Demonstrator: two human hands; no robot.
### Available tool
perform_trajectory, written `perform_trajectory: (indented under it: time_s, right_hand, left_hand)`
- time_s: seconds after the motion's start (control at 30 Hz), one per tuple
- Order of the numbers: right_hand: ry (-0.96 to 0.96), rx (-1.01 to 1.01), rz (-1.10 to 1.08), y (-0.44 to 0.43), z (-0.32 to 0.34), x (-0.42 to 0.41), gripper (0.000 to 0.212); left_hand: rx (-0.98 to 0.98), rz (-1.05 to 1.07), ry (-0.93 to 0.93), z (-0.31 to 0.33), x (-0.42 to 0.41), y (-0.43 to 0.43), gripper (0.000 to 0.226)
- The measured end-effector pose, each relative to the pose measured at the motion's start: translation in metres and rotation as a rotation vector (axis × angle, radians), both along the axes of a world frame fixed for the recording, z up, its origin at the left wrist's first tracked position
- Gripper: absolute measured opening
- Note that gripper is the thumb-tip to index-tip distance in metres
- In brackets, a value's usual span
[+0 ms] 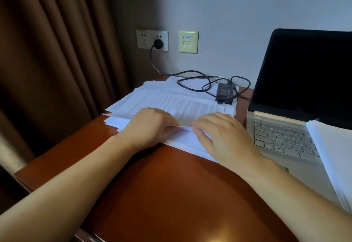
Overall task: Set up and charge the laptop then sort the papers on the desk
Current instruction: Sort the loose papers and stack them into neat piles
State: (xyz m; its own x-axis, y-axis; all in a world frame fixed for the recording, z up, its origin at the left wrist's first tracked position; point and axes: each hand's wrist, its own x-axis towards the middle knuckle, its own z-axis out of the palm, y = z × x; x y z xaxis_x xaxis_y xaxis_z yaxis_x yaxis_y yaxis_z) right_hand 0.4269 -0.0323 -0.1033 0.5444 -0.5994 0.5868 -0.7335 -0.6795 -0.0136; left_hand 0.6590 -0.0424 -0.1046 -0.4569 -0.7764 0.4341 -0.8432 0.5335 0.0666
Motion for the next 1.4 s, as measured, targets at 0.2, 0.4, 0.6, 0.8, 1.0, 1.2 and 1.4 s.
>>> perform_trajectory:
  time_s: [0.2,0.4,0.6,0.8,1.0,1.2,1.4]
  right_hand:
    - [0.111,0.170,-0.069,-0.002,0.000,-0.003,0.028]
    - [-0.012,0.311,-0.055,0.002,0.004,-0.004,0.031]
    - [0.218,0.235,-0.033,0.013,0.017,0.004,0.073]
    - [0.273,0.101,0.051,0.008,0.010,-0.001,0.064]
    - [0.186,0.177,-0.205,0.001,0.009,0.000,0.064]
    - [0.061,0.212,-0.285,-0.001,0.006,0.000,0.041]
    - [0.058,0.189,-0.220,0.000,0.002,-0.001,0.041]
  left_hand:
    - [0.014,-0.039,0.036,0.006,-0.001,0.010,0.033]
    - [-0.078,-0.086,0.029,0.004,0.003,0.012,0.031]
    - [-0.204,-0.055,0.039,0.007,0.003,0.009,0.013]
    - [-0.369,0.009,0.090,0.011,0.000,0.010,0.015]
    - [-0.182,-0.076,0.103,0.009,0.000,0.017,0.035]
    - [0.218,-0.032,-0.059,0.006,0.000,0.011,0.048]
    - [0.235,0.011,-0.058,0.008,-0.001,0.014,0.079]
